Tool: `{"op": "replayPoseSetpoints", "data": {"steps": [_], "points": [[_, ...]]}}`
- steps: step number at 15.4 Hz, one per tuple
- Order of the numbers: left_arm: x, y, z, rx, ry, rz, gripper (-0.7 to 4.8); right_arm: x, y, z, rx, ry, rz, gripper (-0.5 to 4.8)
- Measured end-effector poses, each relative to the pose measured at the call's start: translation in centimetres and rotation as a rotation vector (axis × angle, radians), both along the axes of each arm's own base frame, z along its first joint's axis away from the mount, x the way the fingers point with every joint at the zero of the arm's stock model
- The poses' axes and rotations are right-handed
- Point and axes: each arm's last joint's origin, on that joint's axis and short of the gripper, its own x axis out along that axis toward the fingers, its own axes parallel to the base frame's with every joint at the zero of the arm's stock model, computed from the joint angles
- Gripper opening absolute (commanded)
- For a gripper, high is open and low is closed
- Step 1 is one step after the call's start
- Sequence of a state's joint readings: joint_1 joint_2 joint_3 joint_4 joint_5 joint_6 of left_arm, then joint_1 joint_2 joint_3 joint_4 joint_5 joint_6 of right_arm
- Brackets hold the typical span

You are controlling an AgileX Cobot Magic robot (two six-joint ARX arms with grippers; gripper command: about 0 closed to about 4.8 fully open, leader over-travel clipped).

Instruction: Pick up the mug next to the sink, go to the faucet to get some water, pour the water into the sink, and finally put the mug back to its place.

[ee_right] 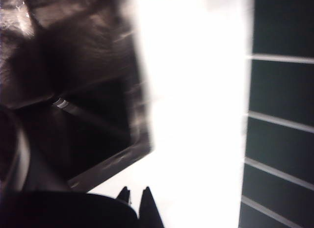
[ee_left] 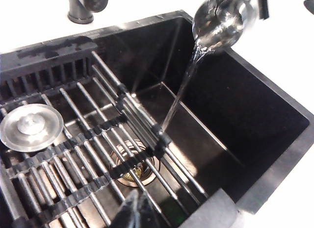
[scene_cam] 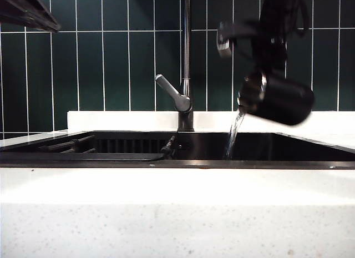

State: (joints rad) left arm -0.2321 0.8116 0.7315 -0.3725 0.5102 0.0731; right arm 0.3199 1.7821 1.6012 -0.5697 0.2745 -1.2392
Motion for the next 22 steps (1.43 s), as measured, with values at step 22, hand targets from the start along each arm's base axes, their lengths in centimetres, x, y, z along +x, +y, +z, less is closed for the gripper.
{"op": "replayPoseSetpoints", "data": {"steps": [22], "points": [[-2.2,0.5,0.2,0.005,0.021,-0.001,-0.06,-0.3,5.7,0.6,-0.299,-0.283,-0.175,-0.05]]}}
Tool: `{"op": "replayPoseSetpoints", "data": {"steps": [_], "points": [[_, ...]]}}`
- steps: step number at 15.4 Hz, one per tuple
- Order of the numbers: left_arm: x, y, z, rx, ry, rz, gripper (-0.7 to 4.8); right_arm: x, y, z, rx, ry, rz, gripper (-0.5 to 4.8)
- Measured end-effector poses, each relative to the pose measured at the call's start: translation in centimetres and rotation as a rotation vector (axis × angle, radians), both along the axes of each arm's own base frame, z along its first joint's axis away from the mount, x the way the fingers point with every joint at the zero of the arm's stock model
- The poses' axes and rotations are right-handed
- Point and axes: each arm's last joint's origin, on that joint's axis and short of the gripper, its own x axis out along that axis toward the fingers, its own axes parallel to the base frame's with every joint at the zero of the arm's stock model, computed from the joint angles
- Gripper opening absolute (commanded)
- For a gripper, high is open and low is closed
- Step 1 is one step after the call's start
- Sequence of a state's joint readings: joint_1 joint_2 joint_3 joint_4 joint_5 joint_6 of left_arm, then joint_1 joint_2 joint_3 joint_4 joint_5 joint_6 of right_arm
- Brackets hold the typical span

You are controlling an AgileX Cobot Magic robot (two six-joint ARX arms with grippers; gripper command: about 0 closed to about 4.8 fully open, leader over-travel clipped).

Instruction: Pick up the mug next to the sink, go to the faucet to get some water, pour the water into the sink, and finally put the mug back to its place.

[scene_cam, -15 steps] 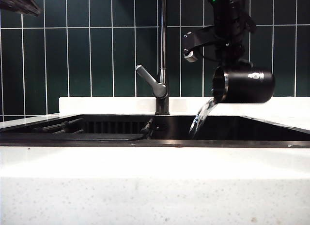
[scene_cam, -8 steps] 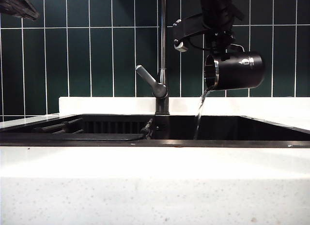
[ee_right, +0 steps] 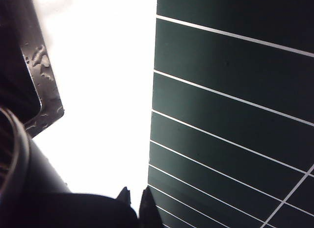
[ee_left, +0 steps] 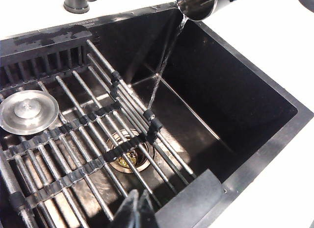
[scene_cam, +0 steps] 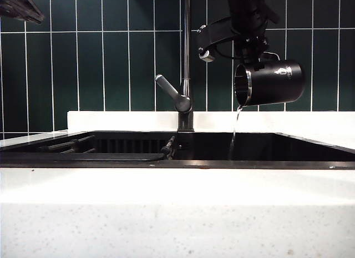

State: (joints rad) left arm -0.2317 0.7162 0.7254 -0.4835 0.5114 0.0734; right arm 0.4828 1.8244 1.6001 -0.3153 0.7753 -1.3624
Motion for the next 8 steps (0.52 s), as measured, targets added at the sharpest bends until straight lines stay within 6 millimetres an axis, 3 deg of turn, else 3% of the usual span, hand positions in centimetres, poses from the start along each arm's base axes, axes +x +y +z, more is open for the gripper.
{"op": "replayPoseSetpoints", "data": {"steps": [8], "points": [[-0.01,0.00,0.01,0.000,0.000,0.000,-0.06,-0.82,0.63,0.33,-0.004,0.047,0.093,-0.05]]}}
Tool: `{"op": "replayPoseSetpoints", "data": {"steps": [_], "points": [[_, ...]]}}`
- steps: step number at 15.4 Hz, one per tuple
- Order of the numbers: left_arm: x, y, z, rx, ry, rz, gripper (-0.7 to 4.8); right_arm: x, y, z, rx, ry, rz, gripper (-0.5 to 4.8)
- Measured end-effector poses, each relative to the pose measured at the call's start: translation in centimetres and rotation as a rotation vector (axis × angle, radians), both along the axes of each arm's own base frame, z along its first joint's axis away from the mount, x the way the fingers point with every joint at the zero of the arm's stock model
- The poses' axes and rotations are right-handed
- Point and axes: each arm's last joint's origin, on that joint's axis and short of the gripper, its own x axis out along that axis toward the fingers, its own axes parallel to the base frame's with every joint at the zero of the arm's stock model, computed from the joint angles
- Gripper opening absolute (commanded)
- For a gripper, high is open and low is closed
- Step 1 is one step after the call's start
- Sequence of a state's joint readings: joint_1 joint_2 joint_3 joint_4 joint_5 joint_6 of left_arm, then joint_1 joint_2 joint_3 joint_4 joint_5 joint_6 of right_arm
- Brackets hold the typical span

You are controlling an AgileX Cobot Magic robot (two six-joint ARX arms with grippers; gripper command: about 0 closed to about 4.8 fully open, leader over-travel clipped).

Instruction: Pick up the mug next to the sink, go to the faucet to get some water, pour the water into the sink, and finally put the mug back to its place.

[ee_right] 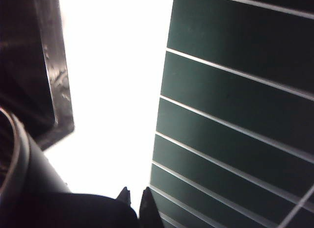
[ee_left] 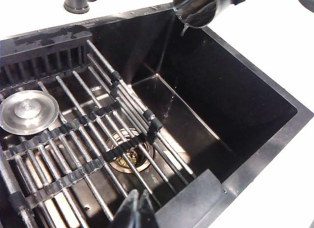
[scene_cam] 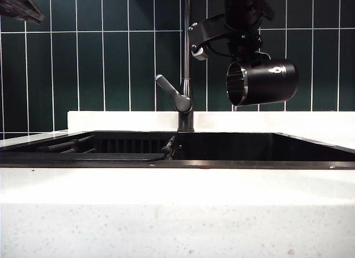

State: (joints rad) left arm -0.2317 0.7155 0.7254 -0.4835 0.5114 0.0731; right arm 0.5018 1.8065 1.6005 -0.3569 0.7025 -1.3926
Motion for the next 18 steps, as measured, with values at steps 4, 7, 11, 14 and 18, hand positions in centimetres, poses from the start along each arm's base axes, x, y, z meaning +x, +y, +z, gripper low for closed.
{"op": "replayPoseSetpoints", "data": {"steps": [4,7,11,14,18], "points": [[0.0,0.0,0.0,0.000,0.000,-0.001,-0.06,1.0,-1.5,0.3,0.346,-0.133,-0.176,-0.05],[-0.1,0.0,-0.2,0.005,0.023,0.000,-0.06,1.8,-4.5,1.1,0.625,-0.216,-0.305,-0.05],[-0.4,0.1,-0.7,0.022,0.084,0.003,-0.06,1.9,-12.1,4.0,1.031,-0.345,-0.452,-0.05],[-0.6,0.2,-1.1,0.046,0.132,0.022,-0.06,1.8,-15.7,4.7,1.187,-0.351,-0.470,-0.05],[-0.8,0.4,-1.4,0.089,0.144,0.049,-0.06,1.3,-18.7,1.9,1.308,-0.363,-0.531,-0.05]]}}
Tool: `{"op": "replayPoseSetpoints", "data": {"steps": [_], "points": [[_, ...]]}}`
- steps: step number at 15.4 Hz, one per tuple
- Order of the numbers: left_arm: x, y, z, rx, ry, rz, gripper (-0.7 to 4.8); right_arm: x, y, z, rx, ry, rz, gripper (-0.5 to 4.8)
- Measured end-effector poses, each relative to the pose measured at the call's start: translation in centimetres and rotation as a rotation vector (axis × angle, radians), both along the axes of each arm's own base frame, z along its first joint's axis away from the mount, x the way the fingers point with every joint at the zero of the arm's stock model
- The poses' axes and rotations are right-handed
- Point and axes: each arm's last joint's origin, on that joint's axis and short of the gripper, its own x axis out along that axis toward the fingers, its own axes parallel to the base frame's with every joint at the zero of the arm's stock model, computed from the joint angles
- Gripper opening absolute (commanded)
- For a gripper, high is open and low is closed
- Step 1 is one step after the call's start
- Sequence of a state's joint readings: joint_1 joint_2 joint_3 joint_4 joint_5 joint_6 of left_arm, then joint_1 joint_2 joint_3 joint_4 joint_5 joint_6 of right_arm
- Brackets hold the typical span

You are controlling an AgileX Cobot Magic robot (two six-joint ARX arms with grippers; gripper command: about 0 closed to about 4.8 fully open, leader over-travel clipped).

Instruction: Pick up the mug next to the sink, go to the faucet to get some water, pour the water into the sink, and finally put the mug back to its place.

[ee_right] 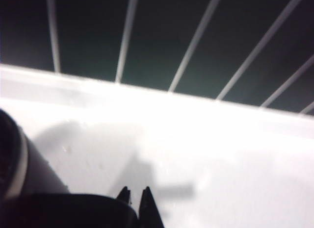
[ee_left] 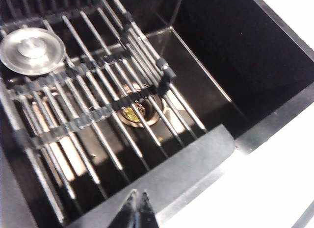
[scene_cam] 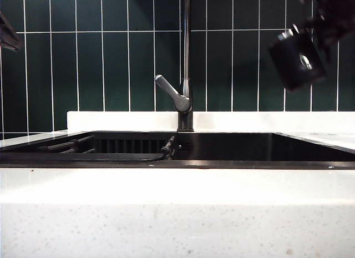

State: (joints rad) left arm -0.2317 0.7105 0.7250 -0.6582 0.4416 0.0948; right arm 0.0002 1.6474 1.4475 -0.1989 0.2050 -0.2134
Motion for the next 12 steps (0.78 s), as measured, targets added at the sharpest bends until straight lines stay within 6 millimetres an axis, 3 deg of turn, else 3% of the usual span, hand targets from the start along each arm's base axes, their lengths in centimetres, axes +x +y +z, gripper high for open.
{"op": "replayPoseSetpoints", "data": {"steps": [4,6,10,12], "points": [[-0.6,0.2,0.4,0.008,-0.041,0.015,-0.06,-0.4,-0.2,-5.6,0.084,-0.012,0.008,-0.05],[-1.1,0.3,0.7,0.002,-0.068,0.017,-0.06,-0.9,-0.2,-7.2,0.085,-0.048,0.004,-0.05],[-1.9,0.5,1.0,0.006,-0.092,0.030,-0.06,-2.0,-1.5,-9.3,0.075,-0.059,-0.107,-0.05],[-2.1,0.6,0.9,0.009,-0.088,0.033,-0.06,-3.1,-2.4,-9.9,0.174,-0.063,-0.178,-0.05]]}}
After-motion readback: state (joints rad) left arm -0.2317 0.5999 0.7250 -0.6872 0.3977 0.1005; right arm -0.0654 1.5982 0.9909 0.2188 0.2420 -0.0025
